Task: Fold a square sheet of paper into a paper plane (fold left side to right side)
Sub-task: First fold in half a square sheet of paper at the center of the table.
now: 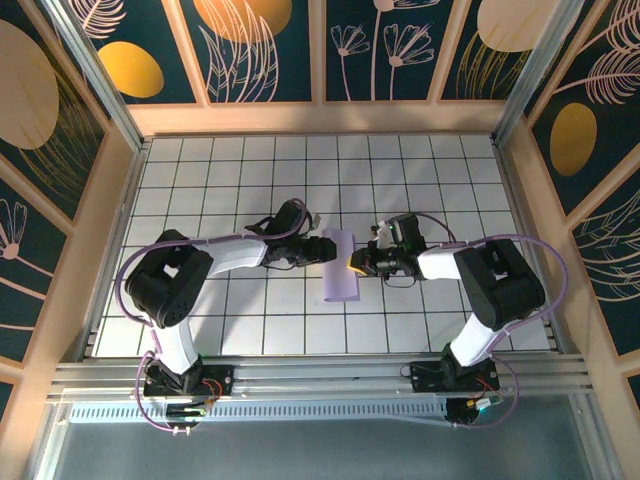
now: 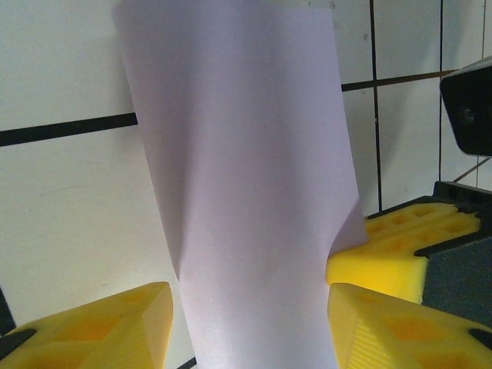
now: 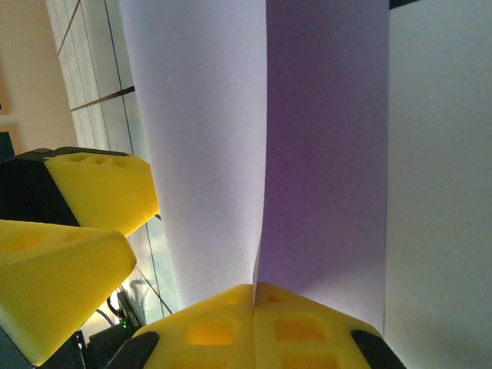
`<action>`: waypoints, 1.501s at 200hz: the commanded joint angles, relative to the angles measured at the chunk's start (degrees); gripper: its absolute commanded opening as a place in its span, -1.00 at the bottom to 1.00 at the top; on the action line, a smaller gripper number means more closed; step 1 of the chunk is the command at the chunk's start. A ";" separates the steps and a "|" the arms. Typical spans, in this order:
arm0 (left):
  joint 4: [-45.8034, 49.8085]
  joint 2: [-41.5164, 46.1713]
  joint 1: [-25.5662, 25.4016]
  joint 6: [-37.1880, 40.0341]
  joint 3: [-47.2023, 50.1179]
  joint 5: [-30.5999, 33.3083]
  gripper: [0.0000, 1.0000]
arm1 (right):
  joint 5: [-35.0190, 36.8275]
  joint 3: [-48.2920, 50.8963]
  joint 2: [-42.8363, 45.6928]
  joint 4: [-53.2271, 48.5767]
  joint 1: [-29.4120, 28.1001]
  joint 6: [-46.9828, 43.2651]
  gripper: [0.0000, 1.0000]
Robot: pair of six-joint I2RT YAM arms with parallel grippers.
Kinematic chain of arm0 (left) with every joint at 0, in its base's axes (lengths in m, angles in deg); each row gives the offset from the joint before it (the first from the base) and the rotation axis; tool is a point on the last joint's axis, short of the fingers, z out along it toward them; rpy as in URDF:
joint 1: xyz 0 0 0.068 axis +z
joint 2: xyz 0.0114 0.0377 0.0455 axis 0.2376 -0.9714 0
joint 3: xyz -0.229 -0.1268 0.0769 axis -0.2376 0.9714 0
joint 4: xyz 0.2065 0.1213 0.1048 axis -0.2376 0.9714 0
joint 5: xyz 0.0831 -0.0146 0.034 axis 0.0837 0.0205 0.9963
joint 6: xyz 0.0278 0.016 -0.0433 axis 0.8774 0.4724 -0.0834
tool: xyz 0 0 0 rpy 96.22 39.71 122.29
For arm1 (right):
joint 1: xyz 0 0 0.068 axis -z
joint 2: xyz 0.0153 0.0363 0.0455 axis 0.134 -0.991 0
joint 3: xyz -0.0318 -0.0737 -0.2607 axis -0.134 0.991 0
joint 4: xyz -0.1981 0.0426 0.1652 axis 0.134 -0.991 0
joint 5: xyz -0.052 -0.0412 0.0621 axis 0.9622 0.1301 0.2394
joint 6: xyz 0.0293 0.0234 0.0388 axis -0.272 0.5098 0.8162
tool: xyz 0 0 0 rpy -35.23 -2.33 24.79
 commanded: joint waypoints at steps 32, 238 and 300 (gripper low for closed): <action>1.45 -3.15 -0.94 -1.65 0.34 3.29 -0.03 | 1.25 -0.58 -0.48 -1.48 -0.49 -0.28 -0.82; 12.74 -11.05 -5.04 1.05 -6.89 10.95 -0.15 | 17.21 1.77 19.10 -19.74 10.10 -11.75 -0.01; 15.11 -13.05 -6.12 1.98 -9.16 12.24 -0.09 | 16.29 2.05 18.64 -19.29 10.24 -11.97 0.00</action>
